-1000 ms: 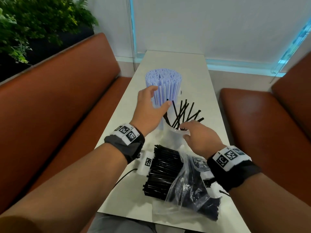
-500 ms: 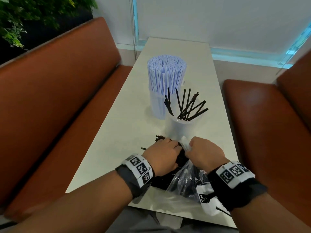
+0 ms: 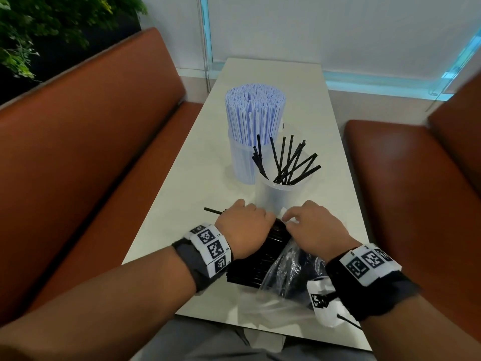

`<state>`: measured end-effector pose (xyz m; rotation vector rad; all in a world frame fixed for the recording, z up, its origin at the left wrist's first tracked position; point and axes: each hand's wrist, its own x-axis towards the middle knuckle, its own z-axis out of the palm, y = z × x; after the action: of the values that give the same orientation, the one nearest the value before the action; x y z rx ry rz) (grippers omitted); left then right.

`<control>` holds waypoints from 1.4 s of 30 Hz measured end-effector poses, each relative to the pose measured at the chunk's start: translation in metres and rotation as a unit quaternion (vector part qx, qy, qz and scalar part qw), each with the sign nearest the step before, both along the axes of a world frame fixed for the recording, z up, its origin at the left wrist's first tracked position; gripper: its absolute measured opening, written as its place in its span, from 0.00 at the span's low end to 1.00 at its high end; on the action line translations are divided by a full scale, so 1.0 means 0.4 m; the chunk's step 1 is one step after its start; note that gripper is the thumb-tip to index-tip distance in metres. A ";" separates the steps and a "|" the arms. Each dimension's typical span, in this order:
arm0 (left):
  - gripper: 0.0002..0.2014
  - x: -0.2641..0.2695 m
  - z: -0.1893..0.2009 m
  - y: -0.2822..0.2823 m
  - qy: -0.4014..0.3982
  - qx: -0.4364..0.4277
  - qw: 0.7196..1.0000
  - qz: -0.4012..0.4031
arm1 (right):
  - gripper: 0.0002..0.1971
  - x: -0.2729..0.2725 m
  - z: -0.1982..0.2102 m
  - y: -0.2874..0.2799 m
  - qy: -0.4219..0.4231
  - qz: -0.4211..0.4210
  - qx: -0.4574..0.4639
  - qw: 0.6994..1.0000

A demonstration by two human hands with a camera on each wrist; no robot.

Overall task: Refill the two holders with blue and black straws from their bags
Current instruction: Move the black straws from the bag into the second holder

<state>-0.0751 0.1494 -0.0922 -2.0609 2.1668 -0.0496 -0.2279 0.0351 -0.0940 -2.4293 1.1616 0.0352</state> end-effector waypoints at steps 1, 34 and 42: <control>0.10 0.014 0.008 0.005 -0.004 0.000 1.000 -0.001 | 0.13 0.000 -0.001 -0.002 -0.001 0.000 0.001 1.000; 0.10 0.017 0.116 -0.032 0.127 -0.134 0.982 0.036 | 0.18 0.081 0.099 0.052 -0.521 -0.184 0.279 0.785; 0.06 0.048 0.271 -0.016 0.692 -0.419 0.584 0.070 | 0.27 0.098 0.090 0.052 -0.523 -0.242 0.427 0.697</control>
<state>-0.0560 0.1432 0.0163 -3.5570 3.0129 1.2108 -0.1886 0.0561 -0.0581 -0.9233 0.8377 -0.7102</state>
